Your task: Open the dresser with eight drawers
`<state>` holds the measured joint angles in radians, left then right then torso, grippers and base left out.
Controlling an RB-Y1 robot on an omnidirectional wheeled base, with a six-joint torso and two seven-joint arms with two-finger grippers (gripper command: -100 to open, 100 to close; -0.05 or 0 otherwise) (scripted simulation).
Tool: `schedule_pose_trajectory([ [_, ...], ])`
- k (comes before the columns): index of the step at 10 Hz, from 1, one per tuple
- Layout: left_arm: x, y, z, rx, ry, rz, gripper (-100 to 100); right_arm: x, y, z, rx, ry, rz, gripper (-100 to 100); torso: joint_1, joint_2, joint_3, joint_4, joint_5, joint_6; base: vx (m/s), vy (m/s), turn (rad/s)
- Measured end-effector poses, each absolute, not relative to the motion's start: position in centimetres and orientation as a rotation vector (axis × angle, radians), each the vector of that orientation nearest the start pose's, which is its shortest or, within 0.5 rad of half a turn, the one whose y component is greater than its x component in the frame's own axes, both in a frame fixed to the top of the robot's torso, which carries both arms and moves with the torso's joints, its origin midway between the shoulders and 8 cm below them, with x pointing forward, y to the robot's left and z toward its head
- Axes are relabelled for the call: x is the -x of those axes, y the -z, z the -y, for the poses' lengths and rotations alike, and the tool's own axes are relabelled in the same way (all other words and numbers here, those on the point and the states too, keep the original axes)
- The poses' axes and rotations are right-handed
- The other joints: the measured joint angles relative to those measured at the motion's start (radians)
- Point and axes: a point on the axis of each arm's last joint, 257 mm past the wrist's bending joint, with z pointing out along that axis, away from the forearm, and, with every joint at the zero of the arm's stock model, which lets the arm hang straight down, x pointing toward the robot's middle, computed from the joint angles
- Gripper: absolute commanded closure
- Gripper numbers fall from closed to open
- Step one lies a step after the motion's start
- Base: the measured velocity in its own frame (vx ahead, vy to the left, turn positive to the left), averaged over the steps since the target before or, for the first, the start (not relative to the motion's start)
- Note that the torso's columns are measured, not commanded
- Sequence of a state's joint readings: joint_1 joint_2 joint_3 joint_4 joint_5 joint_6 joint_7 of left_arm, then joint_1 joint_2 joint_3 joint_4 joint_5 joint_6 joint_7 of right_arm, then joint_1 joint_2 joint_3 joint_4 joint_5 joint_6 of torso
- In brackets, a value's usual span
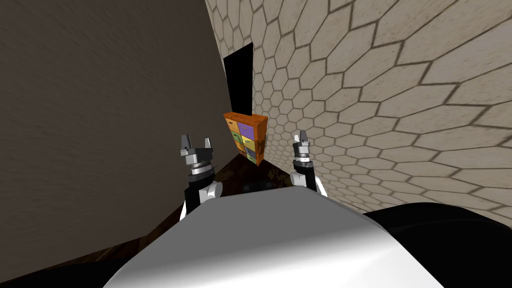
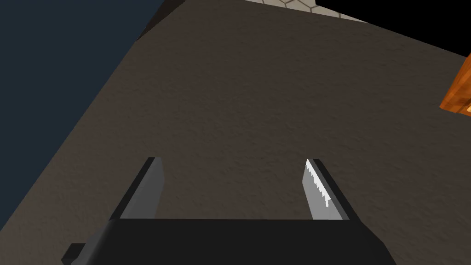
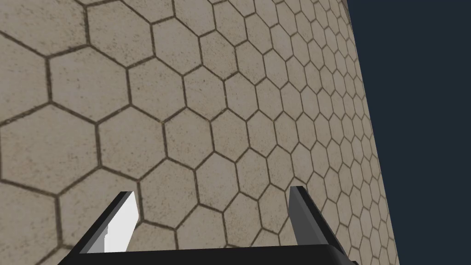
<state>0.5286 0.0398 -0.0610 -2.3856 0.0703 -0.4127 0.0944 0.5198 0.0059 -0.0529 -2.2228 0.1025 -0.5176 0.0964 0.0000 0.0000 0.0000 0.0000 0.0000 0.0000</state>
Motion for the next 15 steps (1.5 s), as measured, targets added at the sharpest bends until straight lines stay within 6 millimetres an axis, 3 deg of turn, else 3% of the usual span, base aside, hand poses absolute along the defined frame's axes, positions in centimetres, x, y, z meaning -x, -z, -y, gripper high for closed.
schedule_pose_trajectory([
  [2, -33.7, -4.4, -26.3, 0.726, 1.49, -0.587, 0, -34.9, 0.5, 29.0, -0.596, -1.078, -0.73, 0, 0.0, 0.104, -0.209, 0.105, 0.0, 0.0, 0.0, 0.0, 0.0],
  [9, -33.7, -4.5, -26.3, 0.726, 1.49, -0.587, 0, -34.9, 0.5, 29.0, -0.596, -1.078, -0.73, 0, 0.0, 0.618, -1.234, 0.617, 0.0, 0.0, 0.0, 0.0, 0.0],
  [10, -33.7, -4.5, -26.3, 0.726, 1.49, -0.587, -100, -34.9, 0.5, 29.0, -0.596, -1.078, -0.73, 0, 0.0, 0.691, -1.382, 0.691, 0.0, 0.0, 0.037, 0.0, -0.064],
  [12, -34.2, -4.0, -25.7, 0.718, 1.491, -0.64, -100, -34.9, 0.5, 29.0, -0.597, -1.078, -0.73, 0, 0.0, 0.732, -1.472, 0.733, 0.0, 0.0, 0.08, 0.01, -0.09],
  [15, -35.3, -3.0, -25.2, 0.729, 1.487, -0.728, -100, -34.9, 0.5, 29.0, -0.597, -1.077, -0.731, 0, 0.0, 0.737, -1.477, 0.738, 0.0, 0.0, 0.107, 0.015, -0.096],
])
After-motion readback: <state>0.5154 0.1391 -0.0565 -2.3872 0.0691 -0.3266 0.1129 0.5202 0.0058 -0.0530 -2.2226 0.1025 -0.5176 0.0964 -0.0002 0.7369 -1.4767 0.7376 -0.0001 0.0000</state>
